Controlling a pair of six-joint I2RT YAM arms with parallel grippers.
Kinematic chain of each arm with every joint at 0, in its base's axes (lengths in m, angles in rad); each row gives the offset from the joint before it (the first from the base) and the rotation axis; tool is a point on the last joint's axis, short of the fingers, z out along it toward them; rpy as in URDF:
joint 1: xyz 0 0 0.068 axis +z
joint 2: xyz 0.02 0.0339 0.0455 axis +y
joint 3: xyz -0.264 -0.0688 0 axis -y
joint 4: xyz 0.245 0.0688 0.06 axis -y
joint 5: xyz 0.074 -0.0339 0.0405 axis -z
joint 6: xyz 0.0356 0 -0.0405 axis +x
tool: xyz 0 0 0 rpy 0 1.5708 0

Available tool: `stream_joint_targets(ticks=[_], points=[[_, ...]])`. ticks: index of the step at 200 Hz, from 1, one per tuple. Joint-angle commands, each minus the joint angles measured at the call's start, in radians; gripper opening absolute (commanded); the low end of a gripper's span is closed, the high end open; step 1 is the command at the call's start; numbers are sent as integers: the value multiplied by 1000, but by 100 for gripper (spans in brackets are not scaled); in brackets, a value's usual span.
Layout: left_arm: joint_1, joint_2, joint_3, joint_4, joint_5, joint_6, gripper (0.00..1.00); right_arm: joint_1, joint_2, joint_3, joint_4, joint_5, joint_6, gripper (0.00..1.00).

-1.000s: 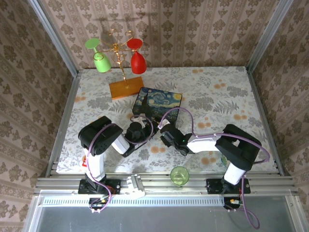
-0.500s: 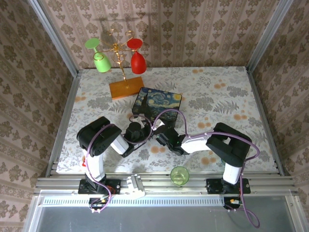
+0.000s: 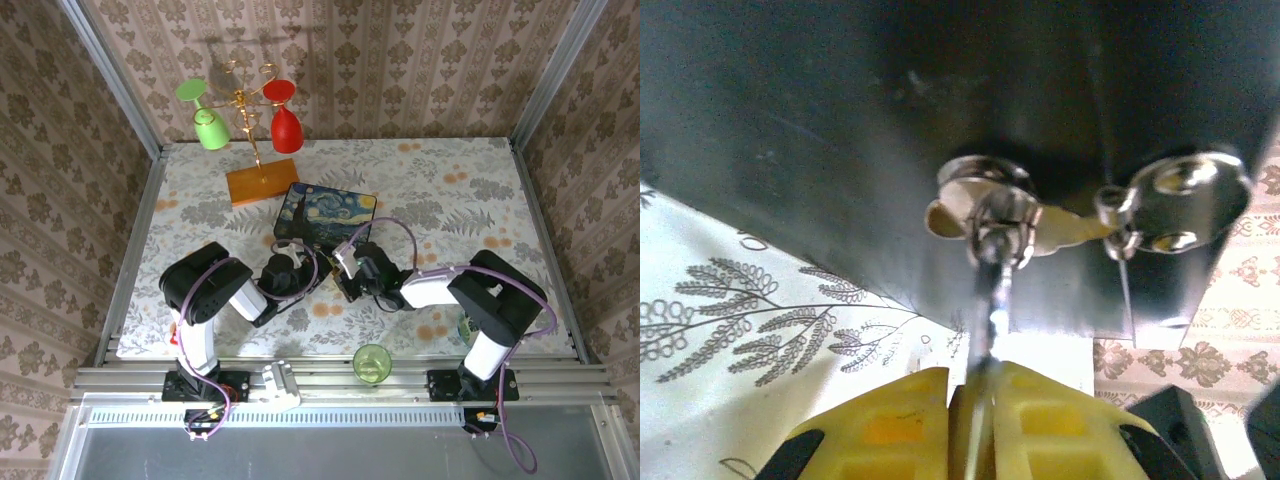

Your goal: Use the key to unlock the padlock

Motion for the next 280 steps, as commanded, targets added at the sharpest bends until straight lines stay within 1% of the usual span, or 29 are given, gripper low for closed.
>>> stream_joint_targets(ticks=[1, 3, 11, 25, 38, 64, 79, 107, 111, 126, 137, 159, 182, 196, 212, 222, 227, 245, 255, 263, 280], points=[[-1, -41, -27, 31, 1, 0, 0, -97, 8, -25, 160, -336, 184, 6], [-1, -41, -28, 32, 1, 1, 0, -110, 17, -25, 173, -370, 202, 5], [0, -39, -30, 34, 3, 4, 0, -127, 37, -18, 200, -437, 233, 6], [1, -32, -30, 39, 9, 4, 0, -138, 68, -1, 223, -514, 270, 6], [1, -30, -32, 40, 11, 4, 0, -141, 80, 2, 230, -545, 283, 5], [2, -40, -48, 37, -8, 14, 0, -172, 79, -18, 258, -567, 326, 7], [8, -35, -47, 37, 3, 21, 0, -181, 81, -26, 263, -568, 332, 8], [11, -18, -51, 38, 2, 27, 14, -179, 82, -25, 259, -552, 334, 6], [13, -21, -58, 38, -4, 28, 18, -179, 82, -25, 258, -550, 336, 5], [21, -34, -84, 36, -31, 31, 37, -175, 76, -28, 245, -518, 334, 4], [30, -59, -99, 27, -40, 41, 39, -173, 71, -29, 215, -491, 321, 4], [46, -136, -118, -66, -62, 73, 39, -173, 70, -48, 196, -467, 316, 4], [70, -231, -123, -225, -82, 143, 39, -173, 63, -70, 197, -447, 323, 4], [90, -268, -108, -321, -67, 195, 39, -179, 66, -92, 249, -458, 356, 4], [97, -282, -99, -351, -62, 229, 37, -179, 79, -87, 261, -471, 372, 8], [95, -292, -89, -373, -58, 258, 35, -178, 90, -78, 253, -474, 374, 9], [91, -302, -75, -409, -59, 277, 35, -178, 95, -76, 252, -470, 377, 10], [66, -351, -7, -572, -76, 379, 36, -174, 106, -82, 268, -449, 394, 12], [43, -391, 36, -674, -114, 444, 37, -170, 104, -78, 245, -433, 389, 13], [30, -421, 62, -735, -144, 485, 37, -170, 102, -76, 216, -402, 387, 18], [29, -470, 88, -807, -174, 531, 38, -171, 96, -76, 166, -338, 370, 35]])
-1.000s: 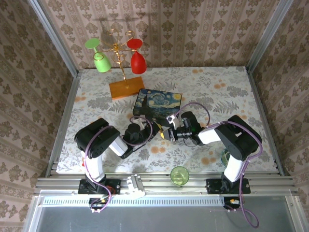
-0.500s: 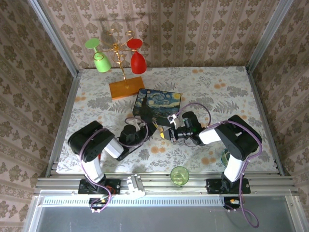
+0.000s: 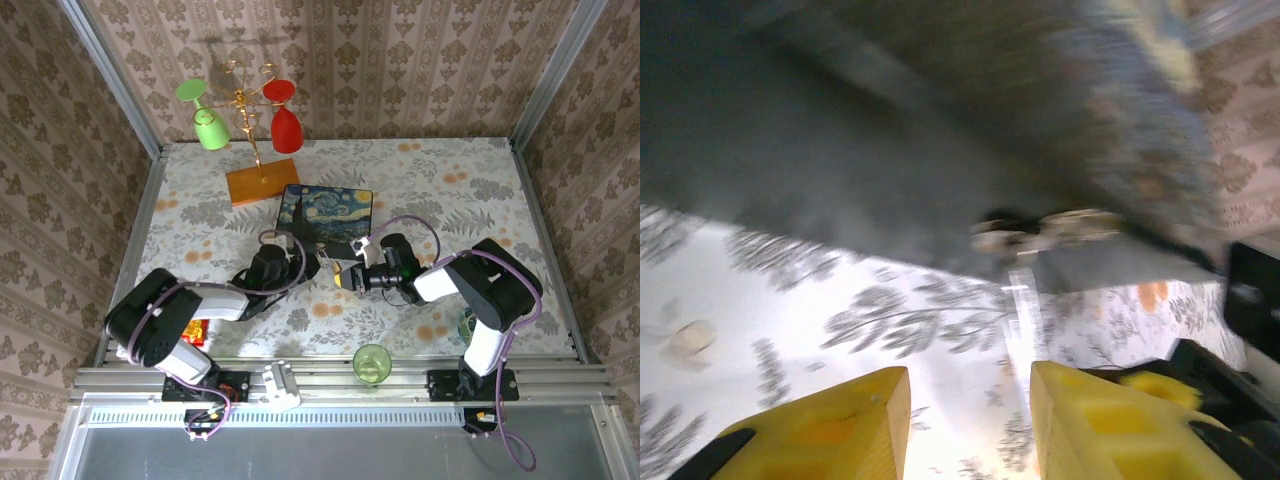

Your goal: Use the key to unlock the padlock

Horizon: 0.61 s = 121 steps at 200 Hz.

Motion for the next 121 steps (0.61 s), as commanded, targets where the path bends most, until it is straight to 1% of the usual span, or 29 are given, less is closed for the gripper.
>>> stream_joint_targets(ticks=[1, 7, 19, 34, 45, 54, 63, 80, 104, 121], points=[[-9, -80, 57, -196, -71, 158, 38, -3, 14, -3, -111, 122, 17, 36], [-4, -90, 55, -199, -76, 162, 38, -2, 12, 4, -136, 138, 3, 38], [8, -101, 51, -203, -71, 174, 38, 1, 5, 25, -197, 157, -23, 41], [5, -100, 71, -240, -71, 204, 38, 0, -8, 35, -218, 170, -29, 41], [1, -91, 76, -237, -68, 213, 38, -4, -16, 44, -226, 172, -23, 40], [-5, -75, 82, -232, -68, 220, 38, -9, -15, 57, -233, 161, -18, 39], [-15, -53, 94, -236, -73, 238, 38, -8, -13, 83, -277, 159, -29, 39], [-34, 1, 122, -239, -83, 265, 38, -1, -21, 109, -363, 197, -56, 41], [-38, 81, 133, -177, -63, 249, 38, 0, -41, 92, -353, 216, -76, 41], [-34, 121, 140, -142, -47, 236, 38, 1, -28, 124, -366, 211, -97, 41]])
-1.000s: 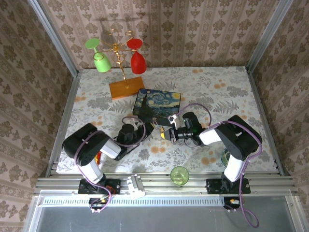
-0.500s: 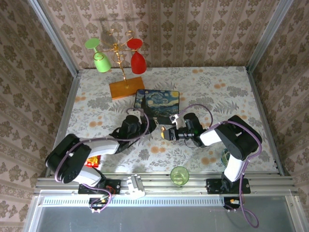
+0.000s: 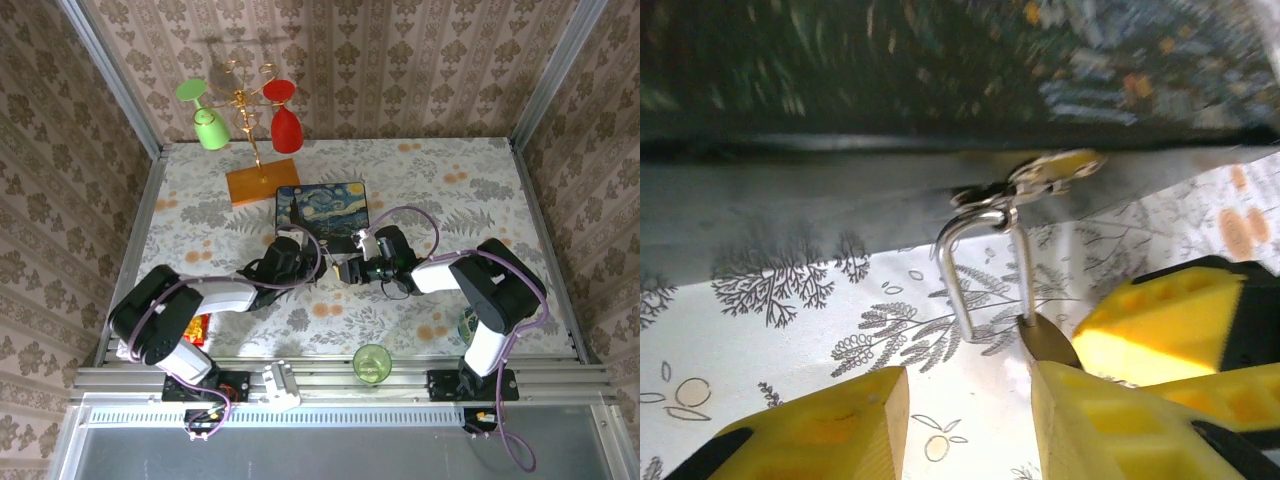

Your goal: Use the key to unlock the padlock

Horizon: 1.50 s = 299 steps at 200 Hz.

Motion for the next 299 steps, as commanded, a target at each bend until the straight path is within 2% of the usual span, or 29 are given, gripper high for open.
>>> stream_joint_targets(ticks=[1, 33, 61, 80, 100, 115, 131, 144, 164, 184, 212, 240, 249, 270, 285, 299], points=[[4, 48, 23, 47, 16, 17, 38, 2, 2, 26, -112, 42, -29, 41], [13, 34, 12, 39, 2, 18, 35, 16, 1, 93, -177, 124, -89, 43], [19, 45, 15, 43, 4, 26, 33, 90, -36, 115, -237, 259, -127, 46], [19, 50, 11, 56, 2, 17, 33, 182, -60, 124, -279, 423, -157, 48], [25, 53, 27, 45, 7, 22, 33, 294, -49, 162, -360, 735, -164, 50], [32, 57, 33, 40, 11, 27, 33, 352, -21, 194, -395, 891, -167, 52], [45, 61, 27, 62, 29, 7, 32, 404, 32, 250, -439, 1017, -170, 53], [53, 59, 9, 94, 37, -19, 32, 424, 73, 287, -455, 1062, -176, 54], [59, 51, -1, 97, 35, -28, 32, 398, 111, 297, -434, 1012, -128, 52], [64, 41, -3, 77, 32, -18, 32, 344, 74, 225, -346, 823, -108, 38], [68, 26, -7, 68, 25, -11, 31, 295, -27, 72, -165, 544, -112, 39], [70, 37, 13, 70, 32, -4, 31, 199, -18, 32, -81, 378, -75, 23], [70, 44, 17, 76, 39, -5, 30, 179, -10, 23, -28, 320, -68, 22], [69, 46, 14, 82, 47, -8, 30, 166, 2, 43, -14, 263, -68, 25], [70, 42, 7, 85, 40, -8, 30, 164, 11, 51, -19, 271, -78, 24], [70, 45, 12, 76, 40, -1, 30, 164, 5, 56, -54, 311, -98, 30]])
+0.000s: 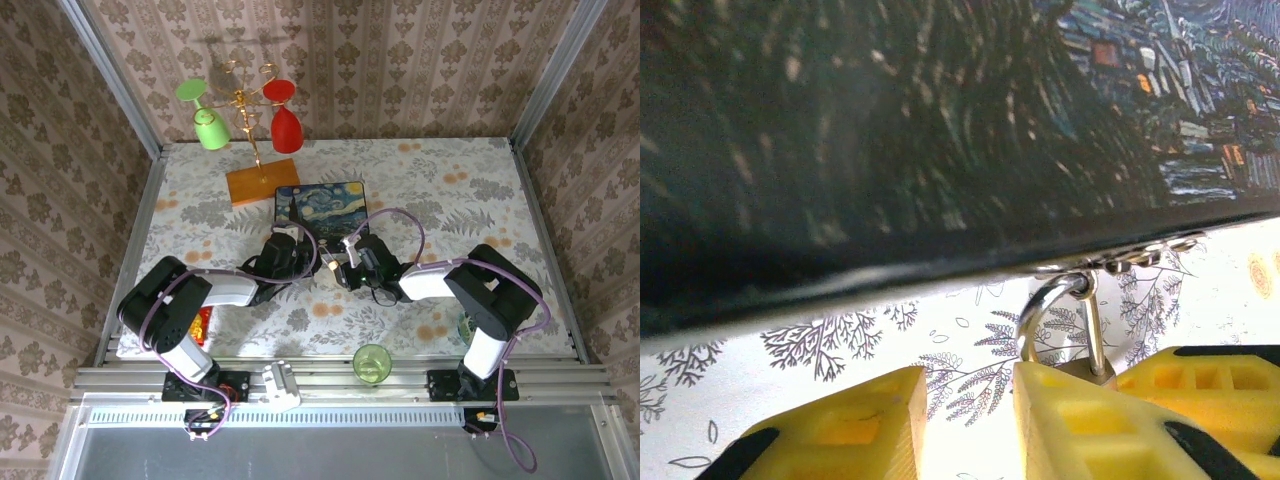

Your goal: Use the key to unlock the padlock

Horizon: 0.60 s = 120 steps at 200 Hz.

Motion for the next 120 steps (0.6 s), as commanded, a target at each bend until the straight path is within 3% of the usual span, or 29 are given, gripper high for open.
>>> stream_joint_targets(ticks=[1, 10, 66, 89, 120], points=[[9, -2, 8, 8, 11, 13, 30, 2, 16, 17, 20, -30, -17, 30], [12, 1, 10, 7, 14, 12, 30, -1, 3, 8, 18, -4, -25, 38], [10, 14, 17, 32, 29, 0, 30, -10, 19, 95, -76, 61, -130, 45], [10, 14, 15, 37, 28, -2, 29, -9, 52, 117, -64, 12, -160, 47], [11, 8, 12, 37, 31, -4, 29, 2, 80, 125, -61, -18, -187, 30]])
